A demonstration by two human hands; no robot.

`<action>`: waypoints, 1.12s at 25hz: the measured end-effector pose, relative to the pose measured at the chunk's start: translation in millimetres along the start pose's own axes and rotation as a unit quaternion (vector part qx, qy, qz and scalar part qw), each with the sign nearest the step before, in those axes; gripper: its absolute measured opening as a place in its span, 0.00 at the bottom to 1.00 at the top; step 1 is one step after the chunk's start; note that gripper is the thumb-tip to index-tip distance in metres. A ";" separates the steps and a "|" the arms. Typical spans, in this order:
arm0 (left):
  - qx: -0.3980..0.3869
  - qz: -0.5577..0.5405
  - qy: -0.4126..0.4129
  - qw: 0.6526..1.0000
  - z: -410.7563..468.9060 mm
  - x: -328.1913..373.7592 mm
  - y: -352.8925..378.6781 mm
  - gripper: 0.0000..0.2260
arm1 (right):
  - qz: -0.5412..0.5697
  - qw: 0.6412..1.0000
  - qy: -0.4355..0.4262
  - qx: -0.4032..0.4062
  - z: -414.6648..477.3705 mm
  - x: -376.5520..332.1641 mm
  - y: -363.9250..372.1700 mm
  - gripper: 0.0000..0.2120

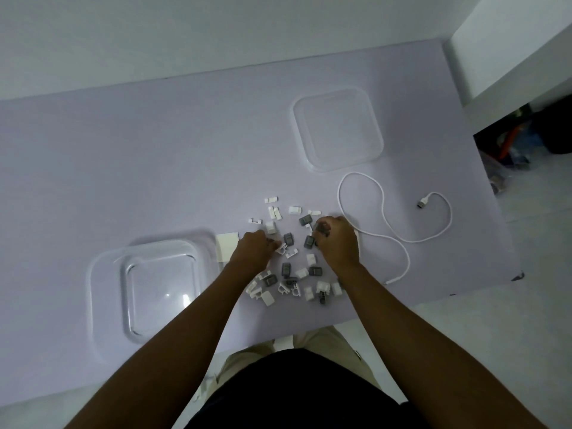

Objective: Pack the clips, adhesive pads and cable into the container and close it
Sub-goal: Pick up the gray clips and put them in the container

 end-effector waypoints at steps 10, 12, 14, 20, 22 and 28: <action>0.006 -0.051 -0.008 0.999 -2.3 -3.6 6.6 0.14 | 0.582 0.764 0.274 -0.039 -46.8 -9.1 -23.5 0.10; 0.027 -0.022 0.000 0.999 -6.2 -1.1 3.5 0.14 | 0.626 0.731 0.269 -0.035 -56.6 -11.3 -24.0 0.11; 0.046 -0.014 -0.008 0.999 -11.3 0.1 -1.9 0.17 | 0.649 0.715 0.259 -0.015 -67.8 -14.9 -27.0 0.10; 0.048 -0.031 -0.004 0.998 -22.7 11.5 -4.2 0.17 | 0.695 0.684 0.219 0.023 -96.4 -25.4 -43.6 0.14; 0.037 -0.057 -0.010 0.998 -21.4 11.0 -1.6 0.16 | 0.668 0.701 0.247 0.046 -102.8 -23.8 -42.8 0.18; 0.054 -0.138 -0.037 0.988 -17.9 10.4 0.9 0.13 | 0.296 0.936 0.177 0.073 -86.8 12.3 -45.2 0.16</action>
Point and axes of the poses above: each hand's wrist, its own z-axis towards the middle knuckle, its own y-axis out of the palm, x = y × z, the point moved 3 cm from there along z, towards the middle knuckle, and after that the axes turned 14 degrees about z, right-handed, at the moved point
